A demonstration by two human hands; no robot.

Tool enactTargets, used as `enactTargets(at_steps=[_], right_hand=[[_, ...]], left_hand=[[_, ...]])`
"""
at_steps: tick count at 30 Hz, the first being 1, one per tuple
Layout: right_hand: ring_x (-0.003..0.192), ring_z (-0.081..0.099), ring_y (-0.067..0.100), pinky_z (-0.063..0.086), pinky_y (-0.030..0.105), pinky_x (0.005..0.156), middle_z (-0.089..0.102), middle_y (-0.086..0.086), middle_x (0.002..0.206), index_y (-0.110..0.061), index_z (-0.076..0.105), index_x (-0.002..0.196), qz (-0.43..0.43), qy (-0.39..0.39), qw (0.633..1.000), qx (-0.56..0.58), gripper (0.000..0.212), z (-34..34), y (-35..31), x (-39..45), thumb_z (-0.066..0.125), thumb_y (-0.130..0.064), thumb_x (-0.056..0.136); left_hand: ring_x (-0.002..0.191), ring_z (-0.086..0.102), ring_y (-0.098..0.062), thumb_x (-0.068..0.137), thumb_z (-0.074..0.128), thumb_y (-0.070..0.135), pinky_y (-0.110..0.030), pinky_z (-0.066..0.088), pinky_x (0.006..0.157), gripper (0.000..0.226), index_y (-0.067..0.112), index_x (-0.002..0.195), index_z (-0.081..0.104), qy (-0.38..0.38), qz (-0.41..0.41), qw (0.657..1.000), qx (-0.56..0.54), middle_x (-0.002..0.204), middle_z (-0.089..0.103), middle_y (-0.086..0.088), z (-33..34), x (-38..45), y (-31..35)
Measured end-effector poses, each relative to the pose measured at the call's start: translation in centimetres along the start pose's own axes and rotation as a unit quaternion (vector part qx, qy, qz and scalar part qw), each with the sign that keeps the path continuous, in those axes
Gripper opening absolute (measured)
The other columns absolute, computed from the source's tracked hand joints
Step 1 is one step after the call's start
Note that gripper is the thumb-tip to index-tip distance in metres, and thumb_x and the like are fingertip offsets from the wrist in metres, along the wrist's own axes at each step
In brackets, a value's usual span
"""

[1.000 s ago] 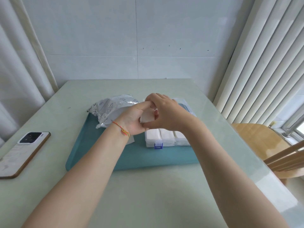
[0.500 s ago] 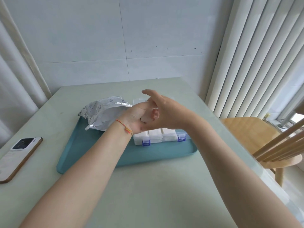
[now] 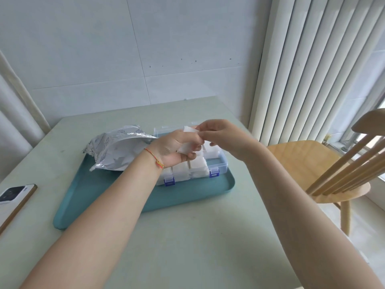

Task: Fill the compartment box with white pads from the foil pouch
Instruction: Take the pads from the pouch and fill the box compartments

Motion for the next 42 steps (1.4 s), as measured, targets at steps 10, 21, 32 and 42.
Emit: enactTargets(at_steps=[10,21,32,42], right_hand=[[0.084,0.059,0.010,0.042,0.025,0.073,0.069,-0.001,0.091,-0.016,0.072,0.104,0.002,0.001,0.999,0.033,0.017,-0.3,0.4,0.2,0.061,-0.016,0.091],[0.074,0.061,0.011,0.052,0.025,0.074,0.071,0.006,0.092,-0.014,0.069,0.097,-0.015,-0.030,0.999,-0.001,0.016,-0.1,-0.2,0.2,0.062,-0.002,0.089],[0.085,0.064,0.015,0.047,0.016,0.064,0.068,-0.004,0.087,-0.017,0.071,0.090,-0.005,0.011,0.968,-0.251,0.011,-3.1,1.3,0.8,0.067,-0.008,0.087],[0.090,0.065,0.017,0.053,0.028,0.082,0.068,-0.005,0.088,-0.025,0.070,0.081,0.033,-0.021,0.954,-0.298,0.020,-1.4,4.5,1.1,0.065,-0.006,0.085]], left_hand=[[0.056,0.050,-0.008,0.077,0.062,0.016,-0.022,0.046,0.058,0.019,0.029,0.075,0.075,0.033,0.006,0.999,0.042,0.074,0.052,0.007,-0.2,0.3,-0.1],[0.056,0.048,-0.014,0.071,0.070,0.014,-0.026,0.040,0.058,0.025,0.024,0.094,0.067,0.021,-0.011,0.996,0.081,0.067,0.052,0.000,0.5,0.8,-0.8],[0.075,0.067,-0.024,0.088,0.048,0.003,-0.034,0.058,0.074,0.017,0.011,0.101,0.055,0.253,0.011,0.923,0.289,0.090,0.071,-0.014,-3.5,0.8,0.9],[0.082,0.072,-0.024,0.081,0.047,0.006,-0.042,0.058,0.083,0.018,0.018,0.082,0.061,0.222,-0.018,0.885,0.408,0.081,0.074,-0.003,-2.8,1.6,-1.3]])
Point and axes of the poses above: each hand's wrist, its own x-axis towards the middle knuckle, its own z-axis out of the palm, y = z × x, the point moved 10 cm from there along x, towards the middle knuckle
